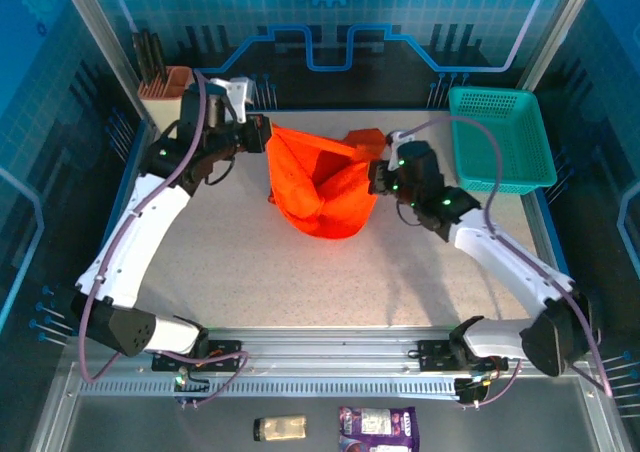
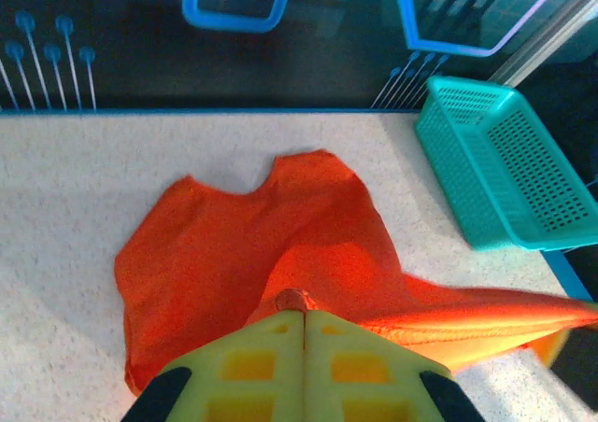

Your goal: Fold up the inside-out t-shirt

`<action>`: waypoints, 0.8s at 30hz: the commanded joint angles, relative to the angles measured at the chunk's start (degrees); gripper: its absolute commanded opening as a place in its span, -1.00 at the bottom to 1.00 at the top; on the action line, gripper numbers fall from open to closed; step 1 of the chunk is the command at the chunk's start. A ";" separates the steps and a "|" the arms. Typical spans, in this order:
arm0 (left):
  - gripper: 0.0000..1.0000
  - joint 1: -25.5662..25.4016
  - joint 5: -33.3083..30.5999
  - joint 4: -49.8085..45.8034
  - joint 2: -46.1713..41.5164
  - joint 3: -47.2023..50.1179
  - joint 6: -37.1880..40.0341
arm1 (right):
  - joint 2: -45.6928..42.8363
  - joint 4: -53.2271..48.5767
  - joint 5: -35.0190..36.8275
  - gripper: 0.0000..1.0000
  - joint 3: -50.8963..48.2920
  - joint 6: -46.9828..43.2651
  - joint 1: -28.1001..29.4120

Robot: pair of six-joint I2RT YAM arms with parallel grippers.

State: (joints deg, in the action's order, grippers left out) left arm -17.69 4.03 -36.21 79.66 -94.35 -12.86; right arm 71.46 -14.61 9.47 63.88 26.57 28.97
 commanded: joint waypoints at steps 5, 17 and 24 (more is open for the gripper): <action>-1.00 -0.62 10.75 -6.48 -2.69 -3.04 6.28 | -6.20 -16.27 -0.93 -1.00 0.50 -6.67 -7.04; -1.00 -15.65 13.11 3.33 9.30 12.18 -1.21 | -2.15 -18.76 -4.55 -1.00 -16.99 -2.30 -19.27; -0.39 -26.05 9.89 3.86 13.61 9.67 9.96 | -4.49 -17.91 -7.97 -1.00 -17.07 -1.72 -19.63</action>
State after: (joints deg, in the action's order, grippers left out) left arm -38.87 14.74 -34.68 92.25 -82.50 -8.75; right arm 68.29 -32.84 3.90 46.22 23.97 10.26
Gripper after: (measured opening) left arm 0.284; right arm 0.067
